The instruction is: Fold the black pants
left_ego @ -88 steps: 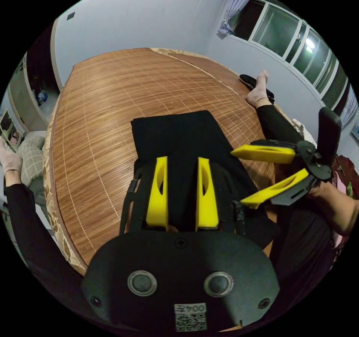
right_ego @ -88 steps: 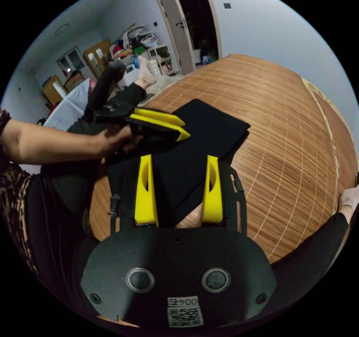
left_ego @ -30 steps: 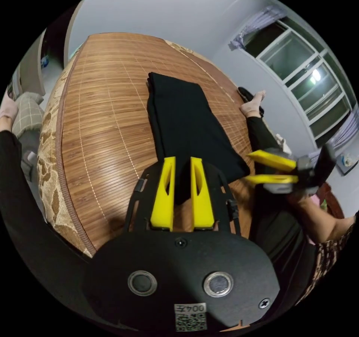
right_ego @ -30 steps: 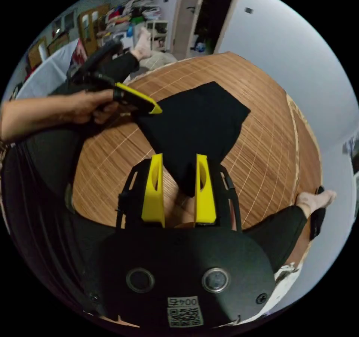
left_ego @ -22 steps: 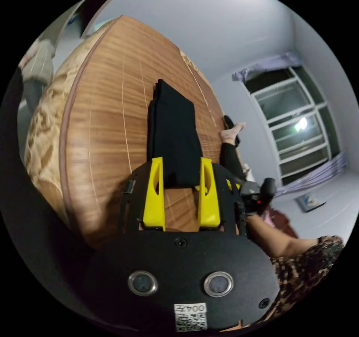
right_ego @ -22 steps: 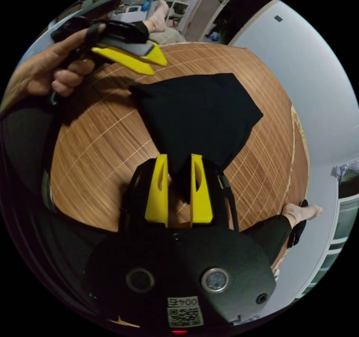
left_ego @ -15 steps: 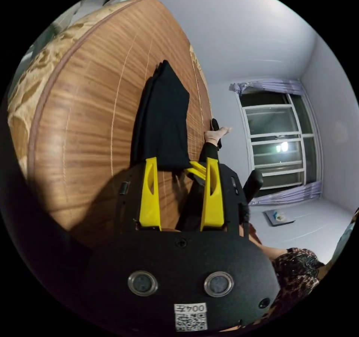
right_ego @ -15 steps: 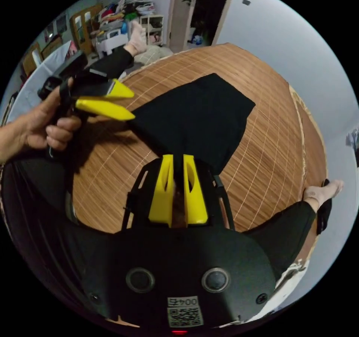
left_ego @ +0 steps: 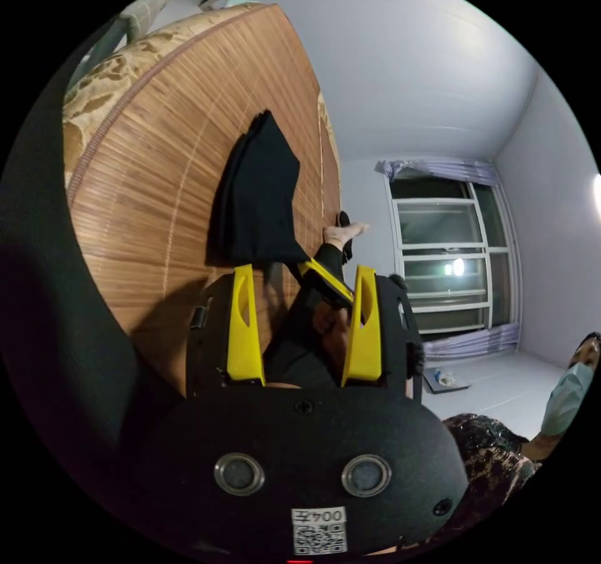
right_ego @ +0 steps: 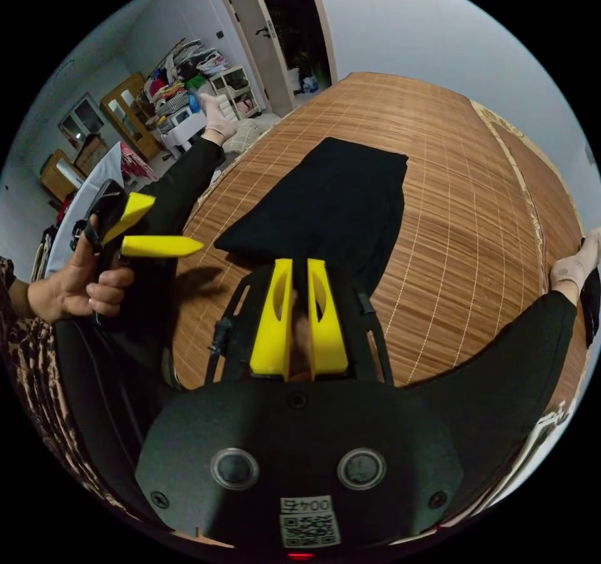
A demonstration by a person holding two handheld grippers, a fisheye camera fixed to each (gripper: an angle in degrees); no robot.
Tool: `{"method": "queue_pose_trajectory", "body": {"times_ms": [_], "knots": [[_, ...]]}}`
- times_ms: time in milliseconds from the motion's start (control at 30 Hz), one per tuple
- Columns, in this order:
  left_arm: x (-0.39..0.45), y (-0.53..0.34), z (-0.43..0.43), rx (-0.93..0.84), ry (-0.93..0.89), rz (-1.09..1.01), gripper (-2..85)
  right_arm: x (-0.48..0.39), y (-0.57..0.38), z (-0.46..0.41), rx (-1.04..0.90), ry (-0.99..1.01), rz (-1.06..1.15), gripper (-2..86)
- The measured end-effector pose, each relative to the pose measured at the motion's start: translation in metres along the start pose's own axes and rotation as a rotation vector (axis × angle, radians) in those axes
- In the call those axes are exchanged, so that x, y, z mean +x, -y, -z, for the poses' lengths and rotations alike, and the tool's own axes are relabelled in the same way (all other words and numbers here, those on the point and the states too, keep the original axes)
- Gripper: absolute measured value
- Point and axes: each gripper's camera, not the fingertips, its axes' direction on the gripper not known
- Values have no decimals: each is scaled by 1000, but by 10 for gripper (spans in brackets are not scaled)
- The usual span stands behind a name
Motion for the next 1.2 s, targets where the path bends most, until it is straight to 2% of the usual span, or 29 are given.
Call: {"method": "queue_pose_trajectory", "body": {"times_ms": [200,400,467,567,733,833,1000,1200], "knots": [[-33,14,-47,-105,-36,88,221,15,-10,14,1,47,-15,51],[-44,37,-65,-61,-52,78,216,22,-22,30,-21,133,-8,51],[-47,42,-70,-61,-38,62,197,21,-26,32,-38,159,18,52],[-61,49,-69,-77,-10,80,123,32,-32,43,-45,190,24,68],[-76,58,-51,-33,-176,176,83,124,-59,74,28,453,-303,195],[-71,63,-46,-12,-238,181,79,173,-78,72,57,619,-493,232],[-64,67,-43,-8,-261,148,78,215,-84,65,89,793,-647,255],[-76,61,-47,-31,-255,131,78,245,-81,44,68,896,-783,251]]}}
